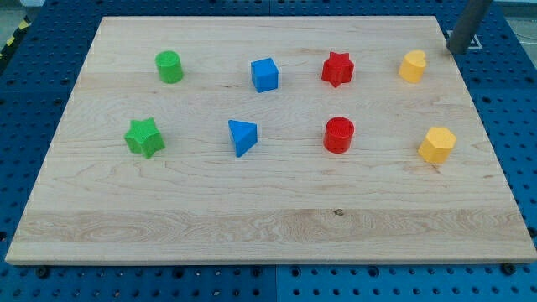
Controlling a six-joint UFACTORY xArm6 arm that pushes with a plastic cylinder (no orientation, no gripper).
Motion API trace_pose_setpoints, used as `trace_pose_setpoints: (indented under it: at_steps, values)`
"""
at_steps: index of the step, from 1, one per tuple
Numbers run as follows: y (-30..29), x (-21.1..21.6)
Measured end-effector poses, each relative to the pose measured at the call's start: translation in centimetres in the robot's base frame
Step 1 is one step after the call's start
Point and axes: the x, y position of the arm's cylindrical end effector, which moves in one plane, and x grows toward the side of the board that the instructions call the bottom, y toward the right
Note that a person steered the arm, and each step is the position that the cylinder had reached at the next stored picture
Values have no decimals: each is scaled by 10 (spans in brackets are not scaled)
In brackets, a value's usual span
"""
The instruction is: Place the arm right to the yellow heart
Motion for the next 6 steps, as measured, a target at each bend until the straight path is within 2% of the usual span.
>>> trace_pose_setpoints:
  at_steps: [2, 3, 4, 5, 6]
  values:
    - [-14, 46]
    - [-43, 72]
    - [-17, 44]
    - [-15, 23]
    - [-51, 32]
